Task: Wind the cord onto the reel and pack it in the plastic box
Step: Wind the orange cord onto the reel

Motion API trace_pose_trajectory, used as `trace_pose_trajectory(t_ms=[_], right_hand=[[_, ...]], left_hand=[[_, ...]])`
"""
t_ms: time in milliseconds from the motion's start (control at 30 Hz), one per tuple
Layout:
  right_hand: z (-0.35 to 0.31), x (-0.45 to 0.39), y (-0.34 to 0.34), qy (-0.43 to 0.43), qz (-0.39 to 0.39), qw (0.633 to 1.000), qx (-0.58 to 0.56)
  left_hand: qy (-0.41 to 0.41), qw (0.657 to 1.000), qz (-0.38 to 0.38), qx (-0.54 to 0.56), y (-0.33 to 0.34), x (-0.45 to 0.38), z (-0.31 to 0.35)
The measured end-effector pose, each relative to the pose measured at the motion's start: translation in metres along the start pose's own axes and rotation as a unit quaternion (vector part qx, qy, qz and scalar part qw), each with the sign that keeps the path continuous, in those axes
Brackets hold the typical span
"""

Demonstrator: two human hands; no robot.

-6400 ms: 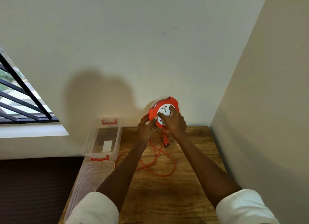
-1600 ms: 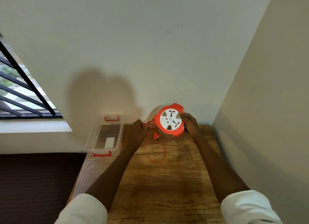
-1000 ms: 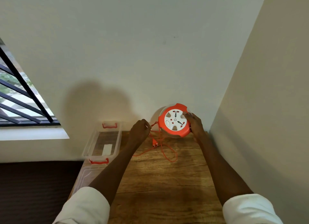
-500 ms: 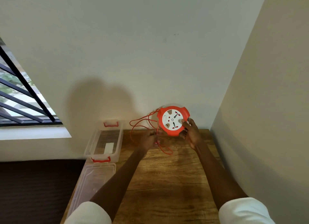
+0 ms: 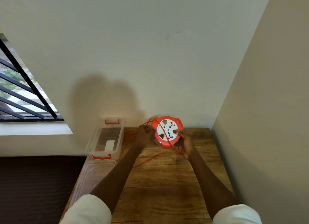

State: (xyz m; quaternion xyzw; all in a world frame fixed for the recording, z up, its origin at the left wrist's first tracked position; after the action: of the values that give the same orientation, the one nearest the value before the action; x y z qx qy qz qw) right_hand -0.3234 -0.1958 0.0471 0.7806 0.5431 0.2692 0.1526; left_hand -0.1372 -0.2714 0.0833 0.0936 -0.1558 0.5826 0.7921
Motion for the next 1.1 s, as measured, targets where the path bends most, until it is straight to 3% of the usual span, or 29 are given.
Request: trace_pose_trajectory(t_ms=[100, 200, 300, 400, 500, 667, 800, 933, 1033, 1100], right_hand=[[0.002, -0.003, 0.0, 0.015, -0.005, 0.999, 0.031], [-0.001, -0.006, 0.008, 0.014, -0.047, 0.981, 0.188], [-0.008, 0.003, 0.016, -0.003, -0.114, 0.922, 0.369], [-0.013, -0.003, -0.003, 0.004, -0.13, 0.864, 0.487], [-0.022, -0.014, -0.026, 0.003, -0.128, 0.882, 0.454], [-0.045, -0.031, -0.038, -0.075, 0.001, 0.939, 0.336], [-0.047, -0.045, -0.045, -0.131, 0.112, 0.915, 0.365], [-0.027, -0.062, -0.062, -0.105, 0.103, 0.845, 0.514], [-0.012, -0.059, -0.063, -0.014, 0.042, 0.758, 0.651], [-0.005, -0.053, -0.057, 0.067, -0.032, 0.679, 0.73]], left_hand=[[-0.017, 0.998, -0.048, 0.035, 0.004, 0.013, 0.003], [0.005, 0.999, 0.001, 0.043, -0.002, 0.006, 0.006], [0.017, 0.998, 0.06, -0.005, -0.012, -0.001, 0.009], [0.032, 0.992, 0.089, -0.079, -0.025, -0.003, 0.014], [0.032, 0.986, 0.099, -0.129, -0.041, -0.013, 0.006], [0.047, 0.988, 0.03, -0.146, -0.057, -0.011, -0.008], [0.039, 0.994, -0.009, -0.1, -0.062, -0.002, -0.01], [0.024, 1.0, 0.006, -0.003, -0.07, -0.003, -0.004], [0.024, 0.998, 0.036, 0.051, -0.075, -0.007, 0.007], [0.037, 0.995, 0.054, 0.069, -0.076, -0.011, 0.016]])
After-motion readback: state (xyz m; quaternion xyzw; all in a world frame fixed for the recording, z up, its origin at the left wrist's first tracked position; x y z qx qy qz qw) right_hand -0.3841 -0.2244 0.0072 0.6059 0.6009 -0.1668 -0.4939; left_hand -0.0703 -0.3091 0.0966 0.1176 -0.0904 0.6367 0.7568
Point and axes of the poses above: each hand's wrist, its own x-axis away from the middle knuckle, its own y-axis out of the palm, z = x × y, the point moved 5 cm from there along -x, towards the middle knuckle, and after that the axes turned 7 degrees about -y, right-handed, at the moved point
